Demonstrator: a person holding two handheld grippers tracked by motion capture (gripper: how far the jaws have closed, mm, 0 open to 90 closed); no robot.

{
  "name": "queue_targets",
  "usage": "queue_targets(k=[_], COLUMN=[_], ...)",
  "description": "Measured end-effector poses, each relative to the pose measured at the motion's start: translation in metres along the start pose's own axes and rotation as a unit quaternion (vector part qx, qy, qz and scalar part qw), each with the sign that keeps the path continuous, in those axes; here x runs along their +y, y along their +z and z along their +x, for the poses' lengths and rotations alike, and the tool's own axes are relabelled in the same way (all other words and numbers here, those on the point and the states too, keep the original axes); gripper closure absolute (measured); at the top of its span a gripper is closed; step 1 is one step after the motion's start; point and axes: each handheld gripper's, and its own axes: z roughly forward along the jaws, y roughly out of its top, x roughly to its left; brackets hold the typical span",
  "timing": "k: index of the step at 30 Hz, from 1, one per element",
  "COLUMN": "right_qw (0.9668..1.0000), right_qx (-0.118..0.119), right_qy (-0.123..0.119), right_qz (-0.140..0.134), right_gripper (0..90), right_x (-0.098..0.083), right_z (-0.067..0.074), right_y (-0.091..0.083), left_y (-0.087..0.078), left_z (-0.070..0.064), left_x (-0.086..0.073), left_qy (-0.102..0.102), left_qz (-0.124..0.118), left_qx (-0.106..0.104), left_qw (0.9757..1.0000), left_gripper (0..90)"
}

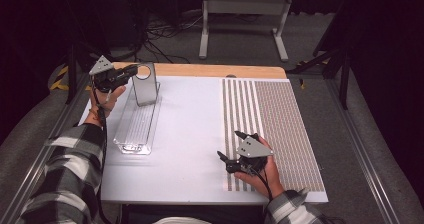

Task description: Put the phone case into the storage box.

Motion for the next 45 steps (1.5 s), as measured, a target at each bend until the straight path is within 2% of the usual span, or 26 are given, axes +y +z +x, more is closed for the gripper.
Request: queue_targets(k=[7, 12, 15, 20, 23, 29, 30, 37, 45], right_qw=[1.0, 1.0, 1.0, 0.9999, 0.9999, 0.9999, 0.9999, 0.9999, 0.9999], right_qx=[0.003, 0.005, 0.006, 0.007, 0.007, 0.008, 0.008, 0.009, 0.009], right_qy=[-0.003, -0.005, -0.006, -0.007, -0.007, -0.006, -0.006, -0.005, -0.005], right_qz=[0.0, 0.002, 0.003, 0.002, 0.002, 0.002, 0.002, 0.001, -0.001], right_gripper=[15.7, 15.7, 15.7, 15.7, 15.7, 15.7, 15.7, 15.7, 15.7], right_x=[0.0, 0.0, 0.0, 0.0, 0.0, 0.0, 0.0, 0.001, 0.001], right_z=[0.001, 0.002, 0.002, 0.002, 0.002, 0.002, 0.002, 0.003, 0.002], right_y=[0.0, 0.0, 0.0, 0.0, 0.0, 0.0, 0.0, 0.0, -0.001], left_y=[0.009, 0.013, 0.017, 0.018, 0.021, 0.021, 0.021, 0.021, 0.018], left_z=[0.001, 0.002, 0.004, 0.005, 0.004, 0.003, 0.004, 0.003, 0.001], left_x=[-0.004, -0.005, -0.006, -0.007, -0.007, -0.006, -0.006, -0.002, 0.001], left_qy=[0.01, 0.009, 0.016, 0.017, 0.026, 0.027, 0.027, 0.036, 0.036], left_qz=[0.021, 0.029, 0.044, 0.048, 0.062, 0.062, 0.06, 0.063, 0.061], left_qx=[0.02, 0.031, 0.047, 0.056, 0.071, 0.087, 0.083, 0.088, 0.087], left_qw=[0.9995, 0.9991, 0.9978, 0.9972, 0.9952, 0.994, 0.9944, 0.9935, 0.9937], left_gripper=[75.1, 74.3, 72.2, 70.8, 67.1, 62.1, 62.5, 62.2, 59.9])
